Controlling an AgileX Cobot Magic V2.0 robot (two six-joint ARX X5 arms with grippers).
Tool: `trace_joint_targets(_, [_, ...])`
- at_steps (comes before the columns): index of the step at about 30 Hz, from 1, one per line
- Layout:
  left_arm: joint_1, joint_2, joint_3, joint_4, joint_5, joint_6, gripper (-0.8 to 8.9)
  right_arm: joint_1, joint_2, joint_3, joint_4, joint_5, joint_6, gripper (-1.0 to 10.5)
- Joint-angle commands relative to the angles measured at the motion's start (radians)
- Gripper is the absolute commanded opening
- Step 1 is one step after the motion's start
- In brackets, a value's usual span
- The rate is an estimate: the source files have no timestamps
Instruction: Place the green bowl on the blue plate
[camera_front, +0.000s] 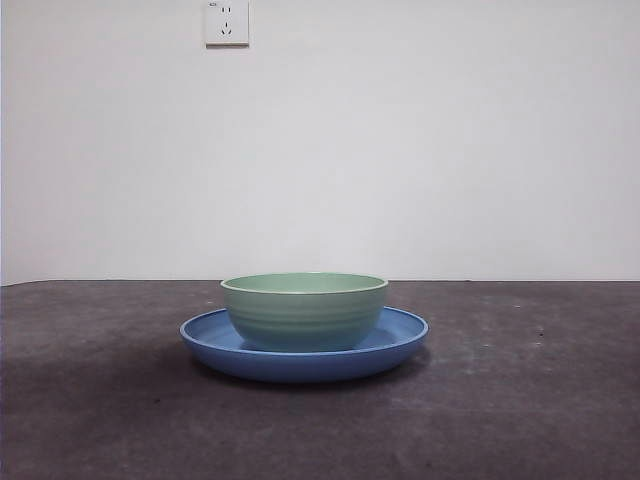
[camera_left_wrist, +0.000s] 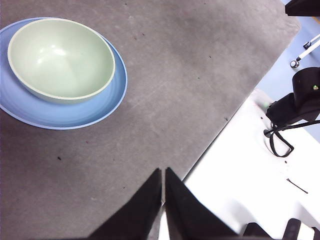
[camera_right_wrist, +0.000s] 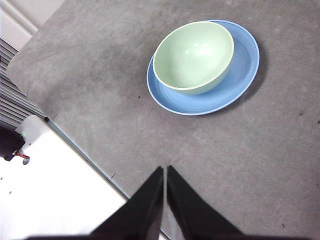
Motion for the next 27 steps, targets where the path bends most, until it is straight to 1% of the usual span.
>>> trace_joint_targets(1, [-0.004,0.006,0.009,0.013,0.005,0.008,0.09,0.006,0.005,0.018,0.01,-0.002,-0.009,0.1])
trace_joint_targets(9, [-0.002,-0.013,0.009,0.03,0.002,0.014,0.09,0.006,0.005,0.018,0.01,-0.002,-0.009,0.1])
trace_joint_targets(11, [0.013,-0.04,0.009,0.065,-0.037,0.066,0.09,0.006,0.005,0.018,0.01,-0.002,-0.009,0.1])
trace_joint_targets(13, [0.044,-0.081,0.005,0.168,-0.092,0.091,0.09,0.006,0.005,0.018,0.01,-0.002,-0.009,0.1])
trace_joint_targets(15, [0.087,-0.129,-0.007,0.301,-0.14,0.117,0.09,0.006,0.005,0.018,0.01,-0.002,-0.009,0.1])
trace_joint_targets(19, [0.201,-0.234,-0.069,0.557,-0.248,0.155,0.09,0.006,0.005,0.018,0.01,-0.002,-0.009,0.1])
trace_joint_targets(22, [0.286,-0.317,-0.159,0.702,-0.358,0.167,0.09,0.006,0.005,0.018,0.01,-0.002,-0.009,0.1])
trace_joint_targets(25, [0.356,-0.394,-0.272,0.811,-0.463,0.165,0.09,0.006,0.005,0.018,0.01,-0.002,-0.009,0.1])
trace_joint_targets(27, [0.394,-0.441,-0.35,0.86,-0.499,0.165,0.09,0.006,0.005,0.018,0.01,-0.002,-0.009,0.1])
